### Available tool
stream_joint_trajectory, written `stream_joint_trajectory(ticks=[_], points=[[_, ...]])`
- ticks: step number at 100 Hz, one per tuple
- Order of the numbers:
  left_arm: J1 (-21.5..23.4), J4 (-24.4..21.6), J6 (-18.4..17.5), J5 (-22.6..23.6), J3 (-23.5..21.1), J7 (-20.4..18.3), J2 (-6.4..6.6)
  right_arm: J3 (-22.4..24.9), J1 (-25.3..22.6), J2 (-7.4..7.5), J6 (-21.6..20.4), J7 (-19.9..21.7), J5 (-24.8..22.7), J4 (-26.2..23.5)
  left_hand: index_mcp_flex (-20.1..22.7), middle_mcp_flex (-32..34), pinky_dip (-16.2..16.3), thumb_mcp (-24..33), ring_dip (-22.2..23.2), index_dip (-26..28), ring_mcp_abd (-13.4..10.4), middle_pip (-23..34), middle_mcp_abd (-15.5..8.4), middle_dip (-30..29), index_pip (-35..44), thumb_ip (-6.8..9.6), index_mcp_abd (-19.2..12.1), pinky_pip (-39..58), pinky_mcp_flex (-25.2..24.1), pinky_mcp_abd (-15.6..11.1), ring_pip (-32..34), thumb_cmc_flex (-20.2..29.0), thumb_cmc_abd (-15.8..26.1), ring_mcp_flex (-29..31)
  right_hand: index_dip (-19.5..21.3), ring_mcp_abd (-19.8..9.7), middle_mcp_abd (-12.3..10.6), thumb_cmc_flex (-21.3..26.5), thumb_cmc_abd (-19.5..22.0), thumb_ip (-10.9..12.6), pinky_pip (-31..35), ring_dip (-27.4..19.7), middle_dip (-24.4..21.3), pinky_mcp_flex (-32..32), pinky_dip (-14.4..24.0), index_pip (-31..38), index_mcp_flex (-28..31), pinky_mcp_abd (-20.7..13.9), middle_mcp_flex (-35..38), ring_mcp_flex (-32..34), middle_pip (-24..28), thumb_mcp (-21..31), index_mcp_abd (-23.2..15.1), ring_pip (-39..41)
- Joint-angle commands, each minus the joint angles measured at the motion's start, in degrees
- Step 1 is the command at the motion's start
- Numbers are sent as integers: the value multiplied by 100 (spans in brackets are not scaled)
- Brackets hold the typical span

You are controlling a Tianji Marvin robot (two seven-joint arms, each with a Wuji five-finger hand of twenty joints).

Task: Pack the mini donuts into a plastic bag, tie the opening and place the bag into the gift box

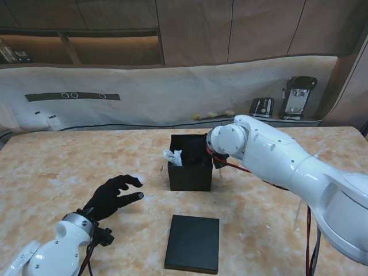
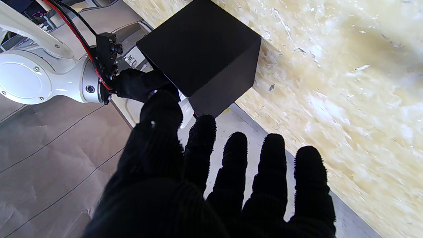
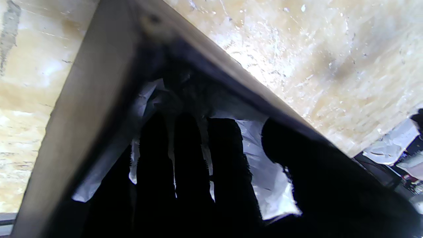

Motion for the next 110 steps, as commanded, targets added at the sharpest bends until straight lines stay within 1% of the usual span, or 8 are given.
stream_joint_trajectory(ticks=[1, 23, 40, 54, 65, 74, 86, 110], points=[[48, -56, 18, 3, -6, -82, -6, 17, -98, 54, 22, 11, -67, -224, 159, -106, -49, -45, -88, 49, -90, -27, -20, -57, -82, 71, -19, -10, -90, -57, -82, 163, 75, -105, 74, -100, -98, -127, -84, 159, -49, -108, -237, -63, 83, -11, -21, -72, -153, -104, -49, -251, -150, -71], [60, -65, -33, -20, -1, -57, -11, 406, -275, 386, 238, -90, -259, -920, 165, -105, -49, -42, -88, 51, -83, -27, -18, -56, -78, 72, -9, -8, -86, -55, -78, 166, 75, -99, 83, -103, -102, -130, -141, 127, 8, -98, -232, -28, 139, 29, -27, -79, -163, -94, -30, -221, -220, -40], [91, -85, -77, -26, 4, -30, -15, 762, -445, 667, 407, -35, -473, -1512, 164, -103, -51, -42, -88, 50, -80, -21, -21, -55, -78, 71, -20, -12, -89, -57, -78, 164, 73, -98, 77, -79, -85, -141, -136, 97, 62, -94, -237, -11, 186, 50, -30, -77, -158, -86, -37, -229, -239, -30], [120, -108, -99, -27, 17, -10, -18, 1127, -647, 904, 501, 78, -744, -2025, 159, -108, -51, -41, -91, 49, -86, -26, -21, -58, -80, 71, -19, -14, -91, -51, -83, 162, 79, -104, 70, -72, -93, -157, -113, 76, 192, -75, -234, 59, 265, 55, -31, -117, -150, -61, -44, -262, -261, 1], [138, -131, -119, -23, 38, 18, -22, 1569, -927, 1101, 578, 188, -1035, -2518, 99, -112, -52, -41, -91, 37, -93, -26, -22, -58, -111, 74, -40, -14, -91, -52, -84, 151, 107, -102, 68, -79, -109, -170, -87, 71, 235, -64, -235, 22, 303, 54, -39, -124, -162, -71, -59, -288, -271, 11], [148, -145, -129, -25, 58, 38, -24, 2194, -1421, 1249, 606, 197, -1337, -3029, 29, -114, -52, -52, -92, 26, -98, -29, -17, -59, -145, 77, -56, -14, -91, -52, -87, 112, 151, -101, 75, -57, -96, -163, -113, 77, 259, -55, -228, 36, 322, 64, -19, -109, -129, -48, -48, -293, -271, 27], [141, -135, -159, -33, 83, 51, -26, 3151, -2311, 1404, 595, 196, -1703, -3803, -35, -134, -52, -72, -95, 18, -99, -42, -23, -63, -174, 83, -66, -14, -91, -52, -93, 58, 198, -105, 80, -59, -105, -171, -133, 88, 250, -51, -226, 23, 325, 68, -1, -66, -103, -18, -45, -275, -259, 36], [101, -124, -159, -99, 232, 101, -34, 4761, -4203, 1518, 343, -129, -2430, -5097, -169, -148, -52, -173, -105, -45, -96, -68, -22, -72, -281, 107, -67, -14, -91, -52, -123, -174, 361, -125, 87, -6, -57, -265, -187, 113, 111, -59, -227, 60, 236, -37, -109, 46, -22, 48, -49, -199, -173, 33]])
